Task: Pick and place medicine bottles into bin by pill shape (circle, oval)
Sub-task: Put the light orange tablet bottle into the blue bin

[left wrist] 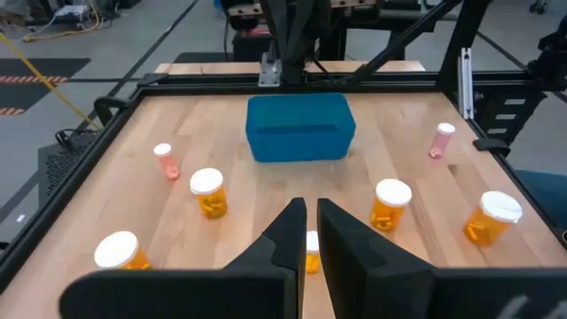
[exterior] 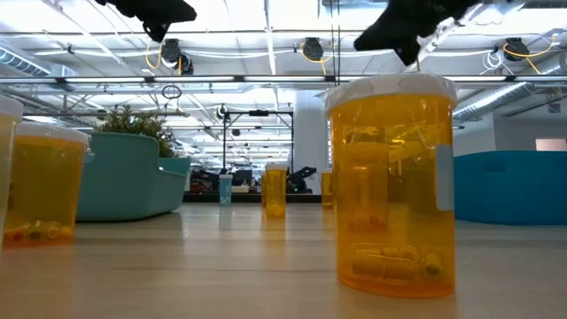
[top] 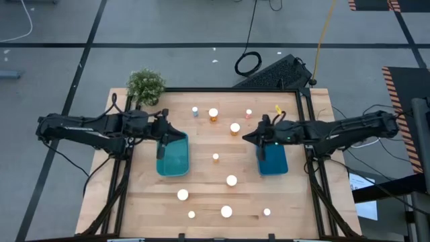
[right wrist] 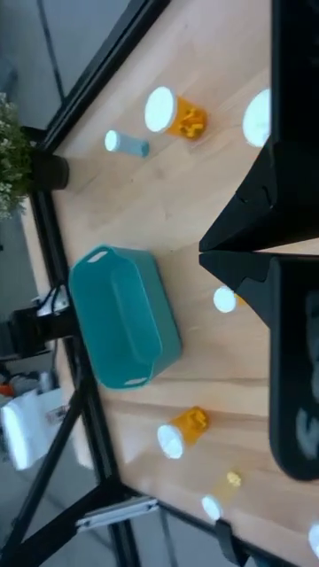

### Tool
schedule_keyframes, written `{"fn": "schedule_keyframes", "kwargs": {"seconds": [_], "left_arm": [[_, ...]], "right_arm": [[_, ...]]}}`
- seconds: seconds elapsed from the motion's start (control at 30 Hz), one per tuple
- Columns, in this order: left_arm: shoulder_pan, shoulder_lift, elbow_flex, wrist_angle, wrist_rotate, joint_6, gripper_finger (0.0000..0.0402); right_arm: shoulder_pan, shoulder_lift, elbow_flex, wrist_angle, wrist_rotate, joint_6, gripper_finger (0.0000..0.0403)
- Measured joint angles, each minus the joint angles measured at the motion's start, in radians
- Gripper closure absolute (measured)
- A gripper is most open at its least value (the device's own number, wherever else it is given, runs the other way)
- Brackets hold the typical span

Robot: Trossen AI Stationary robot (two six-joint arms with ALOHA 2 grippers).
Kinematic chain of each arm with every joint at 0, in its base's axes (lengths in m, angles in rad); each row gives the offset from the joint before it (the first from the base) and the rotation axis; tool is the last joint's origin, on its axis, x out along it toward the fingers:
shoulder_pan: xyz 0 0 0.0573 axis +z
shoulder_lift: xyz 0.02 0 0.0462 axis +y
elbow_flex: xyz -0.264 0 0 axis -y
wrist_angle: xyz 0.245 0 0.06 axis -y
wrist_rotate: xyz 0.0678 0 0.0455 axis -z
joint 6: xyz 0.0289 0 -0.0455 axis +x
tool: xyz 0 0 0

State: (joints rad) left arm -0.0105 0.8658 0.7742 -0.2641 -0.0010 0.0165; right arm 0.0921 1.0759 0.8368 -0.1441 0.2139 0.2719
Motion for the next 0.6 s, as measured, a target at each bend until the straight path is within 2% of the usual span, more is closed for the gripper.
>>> {"fn": "schedule_keyframes", "kwargs": {"seconds": [0.2, 0.37, 0.5, 0.6], "left_arm": [[0.000, 0.000, 0.000, -0.002, 0.000, 0.000, 0.0366], [-0.001, 0.000, 0.000, -0.002, 0.000, 0.012, 0.0366], [-0.001, 0.000, 0.000, -0.002, 0.000, 0.028, 0.0366], [-0.001, 0.000, 0.000, -0.002, 0.000, 0.032, 0.0366]], "right_arm": [[-0.017, 0.143, 0.186, -0.195, 0.073, -0.043, 0.0403], [-0.096, 0.233, 0.319, -0.309, 0.093, -0.045, 0.0403], [-0.179, 0.307, 0.418, -0.443, 0.049, -0.033, 0.0398], [-0.241, 0.359, 0.474, -0.516, 0.004, -0.045, 0.0377]]}}
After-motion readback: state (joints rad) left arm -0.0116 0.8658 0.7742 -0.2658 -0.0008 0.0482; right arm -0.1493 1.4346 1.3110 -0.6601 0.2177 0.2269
